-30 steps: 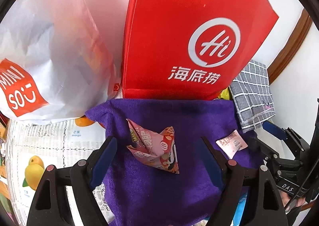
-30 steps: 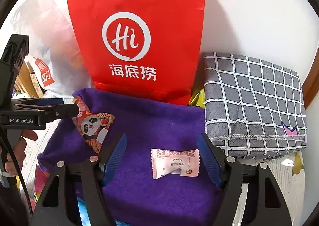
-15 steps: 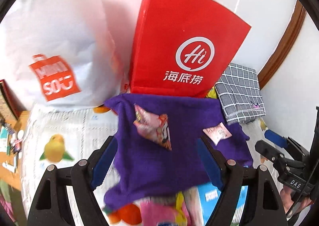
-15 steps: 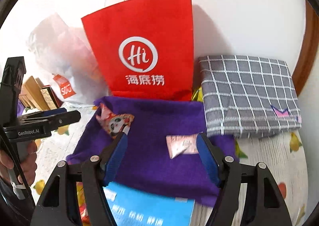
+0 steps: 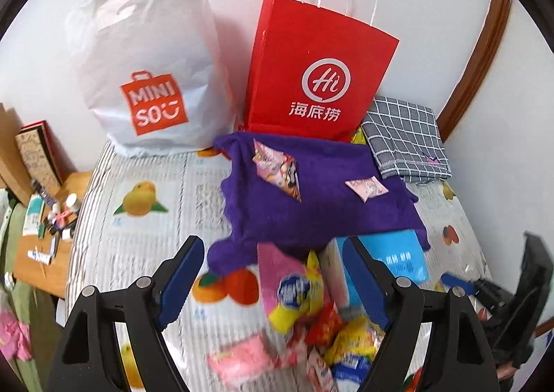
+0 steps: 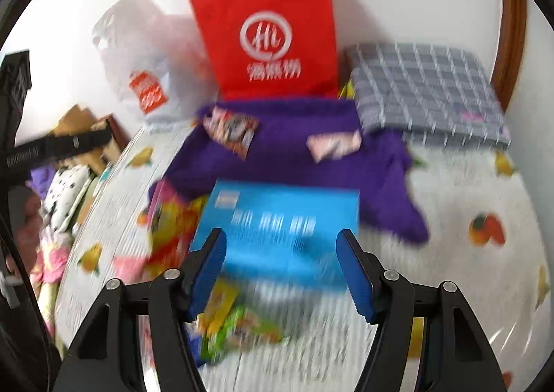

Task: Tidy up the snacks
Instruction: 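Withdraw both tools from the towel back toward the snack pile, then grasp the green snack bag with the right tool and lift it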

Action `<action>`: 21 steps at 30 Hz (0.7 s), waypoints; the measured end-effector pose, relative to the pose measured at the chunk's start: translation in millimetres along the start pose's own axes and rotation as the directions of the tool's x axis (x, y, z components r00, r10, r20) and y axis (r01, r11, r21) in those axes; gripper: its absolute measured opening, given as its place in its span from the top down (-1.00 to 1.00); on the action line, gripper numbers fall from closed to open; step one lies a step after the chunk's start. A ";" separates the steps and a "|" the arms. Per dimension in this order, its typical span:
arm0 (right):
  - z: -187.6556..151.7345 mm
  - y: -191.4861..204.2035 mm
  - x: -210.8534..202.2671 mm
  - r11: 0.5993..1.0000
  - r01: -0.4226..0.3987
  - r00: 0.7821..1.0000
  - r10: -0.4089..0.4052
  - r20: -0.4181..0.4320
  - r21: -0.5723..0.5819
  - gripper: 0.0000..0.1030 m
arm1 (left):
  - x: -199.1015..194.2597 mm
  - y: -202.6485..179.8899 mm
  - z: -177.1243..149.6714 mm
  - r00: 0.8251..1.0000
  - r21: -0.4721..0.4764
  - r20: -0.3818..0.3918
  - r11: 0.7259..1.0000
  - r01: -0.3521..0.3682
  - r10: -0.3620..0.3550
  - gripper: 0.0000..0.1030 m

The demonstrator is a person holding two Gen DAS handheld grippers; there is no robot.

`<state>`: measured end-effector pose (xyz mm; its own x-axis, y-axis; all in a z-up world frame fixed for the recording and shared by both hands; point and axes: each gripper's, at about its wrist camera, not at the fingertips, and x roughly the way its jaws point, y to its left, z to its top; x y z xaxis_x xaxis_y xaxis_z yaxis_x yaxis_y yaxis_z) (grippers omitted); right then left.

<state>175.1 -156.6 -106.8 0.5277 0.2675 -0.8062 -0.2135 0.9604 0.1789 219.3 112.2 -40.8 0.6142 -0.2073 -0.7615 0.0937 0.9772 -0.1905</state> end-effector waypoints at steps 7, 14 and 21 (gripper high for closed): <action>-48.7 13.4 15.0 0.998 0.005 0.998 -0.008 -0.061 -0.055 -0.33 | -17.5 9.7 -30.2 1.000 0.001 -0.015 1.000 -0.017 0.017 -0.57; -60.3 32.1 33.6 0.994 0.027 0.998 -0.032 -0.047 -0.107 -0.46 | -25.6 28.6 -51.1 0.999 -0.025 -0.035 0.999 -0.037 0.037 -0.57; -63.9 31.1 61.6 0.989 0.055 0.995 -0.066 -0.073 -0.135 -0.31 | -26.6 42.6 -61.5 0.998 -0.053 -0.050 0.998 -0.042 0.040 -0.57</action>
<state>148.4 -115.3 -186.9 0.4790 0.1974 -0.8553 -0.2933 0.9544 0.0561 158.8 156.6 -66.8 0.5771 -0.1704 -0.7987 0.0261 0.9813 -0.1906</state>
